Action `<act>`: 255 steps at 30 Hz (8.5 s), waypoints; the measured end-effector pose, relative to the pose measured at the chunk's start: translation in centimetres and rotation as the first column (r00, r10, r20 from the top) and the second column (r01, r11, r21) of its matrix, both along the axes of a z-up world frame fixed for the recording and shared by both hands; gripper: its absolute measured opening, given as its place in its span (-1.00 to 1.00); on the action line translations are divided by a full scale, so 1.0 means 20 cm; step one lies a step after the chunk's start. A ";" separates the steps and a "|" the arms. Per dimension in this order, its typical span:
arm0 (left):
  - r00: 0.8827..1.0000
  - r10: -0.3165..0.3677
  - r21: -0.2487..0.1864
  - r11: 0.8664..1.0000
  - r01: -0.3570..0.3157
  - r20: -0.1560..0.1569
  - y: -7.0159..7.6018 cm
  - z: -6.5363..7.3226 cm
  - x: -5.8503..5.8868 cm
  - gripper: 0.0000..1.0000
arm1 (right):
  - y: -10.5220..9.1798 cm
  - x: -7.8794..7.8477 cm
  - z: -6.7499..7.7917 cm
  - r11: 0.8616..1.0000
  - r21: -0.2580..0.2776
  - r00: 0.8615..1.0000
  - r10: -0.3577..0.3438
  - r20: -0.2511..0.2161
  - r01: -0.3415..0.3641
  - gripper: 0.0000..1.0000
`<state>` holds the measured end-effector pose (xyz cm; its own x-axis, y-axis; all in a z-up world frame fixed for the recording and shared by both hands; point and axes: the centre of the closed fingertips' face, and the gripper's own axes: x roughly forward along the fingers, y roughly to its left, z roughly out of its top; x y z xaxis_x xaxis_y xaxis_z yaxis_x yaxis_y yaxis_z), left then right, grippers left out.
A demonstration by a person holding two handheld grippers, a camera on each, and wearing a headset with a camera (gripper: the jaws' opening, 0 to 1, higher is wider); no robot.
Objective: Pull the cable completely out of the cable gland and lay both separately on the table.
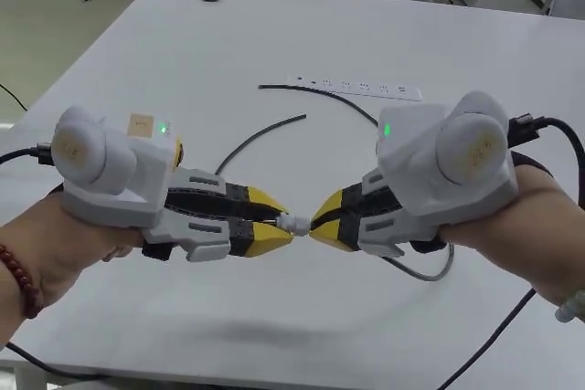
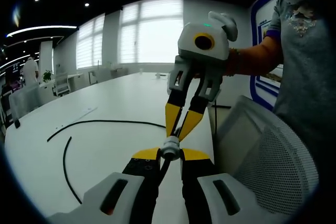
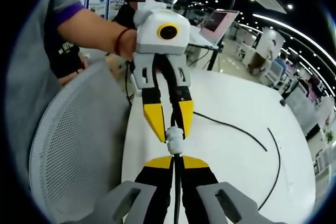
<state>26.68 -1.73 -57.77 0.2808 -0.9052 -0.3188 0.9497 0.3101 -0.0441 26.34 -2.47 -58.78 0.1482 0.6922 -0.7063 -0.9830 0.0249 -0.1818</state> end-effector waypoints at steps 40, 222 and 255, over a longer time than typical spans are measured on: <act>0.999 0.047 0.025 0.999 -0.046 -0.012 0.12 -0.06 0.02 -0.69 | -0.29 0.09 -0.19 0.990 -0.114 0.996 -0.084 -0.043 0.079 -1.00; 0.996 0.073 0.060 0.996 -0.070 -0.047 0.07 -0.10 -0.01 -0.69 | 0.07 -0.01 -0.10 0.997 -0.052 0.998 0.049 -0.026 -0.050 -1.00; 0.992 0.119 0.088 0.989 -0.115 -0.038 0.20 -0.11 0.01 -0.69 | -0.32 0.09 -0.31 0.984 -0.163 0.993 -0.086 -0.077 0.072 -1.00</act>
<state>26.78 2.34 -59.90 0.3673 -0.8361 -0.4075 0.9044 0.4233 -0.0531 28.17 -8.82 -64.90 0.1341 0.5583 -0.8188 -0.9909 0.0805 -0.1075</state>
